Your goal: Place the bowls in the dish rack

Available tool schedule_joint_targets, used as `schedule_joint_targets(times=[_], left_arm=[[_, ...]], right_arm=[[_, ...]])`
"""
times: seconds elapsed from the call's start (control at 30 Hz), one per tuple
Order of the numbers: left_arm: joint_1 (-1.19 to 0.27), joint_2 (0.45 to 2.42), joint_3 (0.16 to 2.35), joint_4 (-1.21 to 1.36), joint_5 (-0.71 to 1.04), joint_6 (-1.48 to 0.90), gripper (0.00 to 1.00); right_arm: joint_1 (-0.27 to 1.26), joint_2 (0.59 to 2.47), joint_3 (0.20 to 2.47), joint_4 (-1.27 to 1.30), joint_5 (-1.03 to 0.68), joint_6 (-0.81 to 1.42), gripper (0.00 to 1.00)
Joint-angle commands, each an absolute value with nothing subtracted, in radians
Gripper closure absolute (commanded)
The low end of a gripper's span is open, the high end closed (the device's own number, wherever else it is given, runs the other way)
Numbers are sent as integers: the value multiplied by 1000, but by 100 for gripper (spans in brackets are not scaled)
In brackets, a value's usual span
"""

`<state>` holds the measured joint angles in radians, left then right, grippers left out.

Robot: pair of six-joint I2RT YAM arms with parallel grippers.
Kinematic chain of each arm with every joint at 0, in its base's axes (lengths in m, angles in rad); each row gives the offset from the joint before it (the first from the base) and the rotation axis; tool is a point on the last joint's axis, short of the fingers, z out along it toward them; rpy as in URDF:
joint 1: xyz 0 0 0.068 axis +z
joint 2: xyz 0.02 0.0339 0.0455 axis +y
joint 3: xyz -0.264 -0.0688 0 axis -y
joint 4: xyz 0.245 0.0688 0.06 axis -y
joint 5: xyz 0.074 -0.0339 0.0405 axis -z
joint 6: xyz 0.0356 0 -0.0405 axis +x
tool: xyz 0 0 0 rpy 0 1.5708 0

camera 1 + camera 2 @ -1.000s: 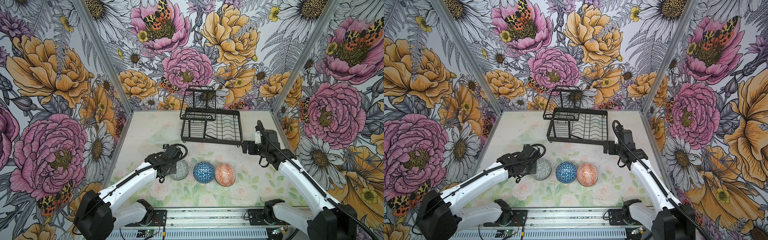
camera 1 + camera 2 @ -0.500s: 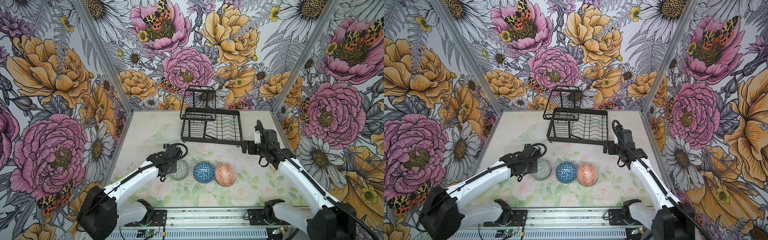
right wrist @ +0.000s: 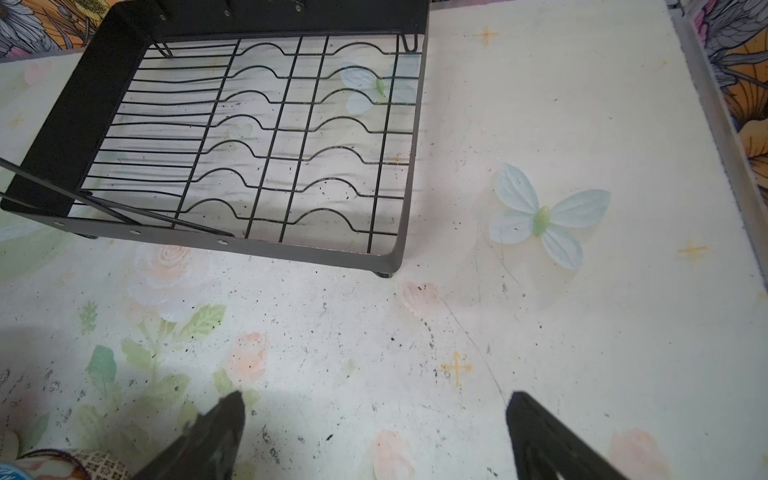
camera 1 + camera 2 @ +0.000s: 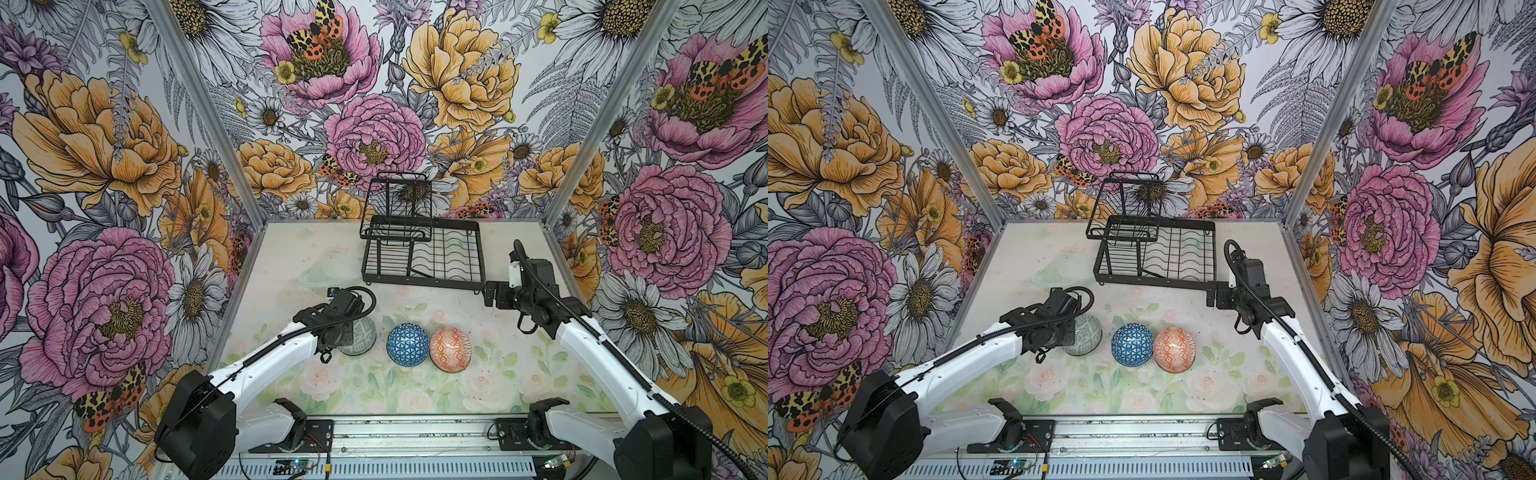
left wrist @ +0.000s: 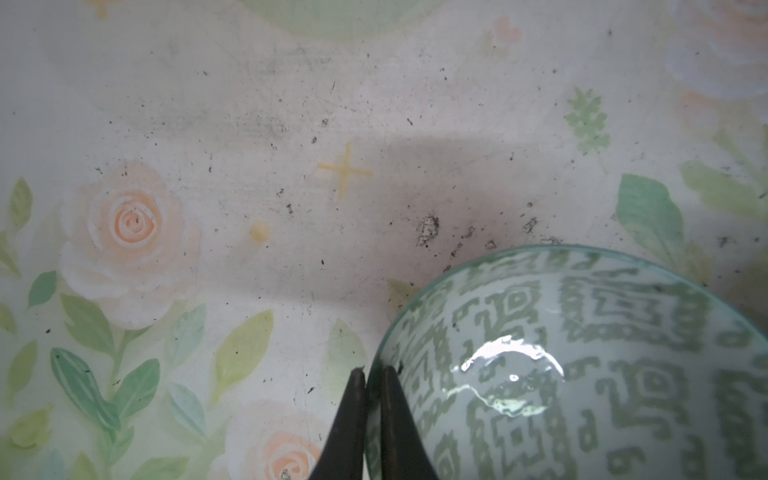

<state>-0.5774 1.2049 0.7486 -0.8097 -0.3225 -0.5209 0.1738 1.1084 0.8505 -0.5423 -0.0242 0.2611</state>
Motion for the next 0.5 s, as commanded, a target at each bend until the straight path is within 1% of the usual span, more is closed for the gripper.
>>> schedule_joint_targets(times=[0.0,0.23,0.47], left_arm=[[-570,1192,727,-790,-314,-518,93],[-577,1174,727,-792,-314,-517,94],[-586,1178,733,-790,-319,-515,90]], right_arm=[[183,1106,873,-540,-32,253,0],[183,1102,872,-540,-32,252,0],[183,1100,871,-540,-33,252,0]])
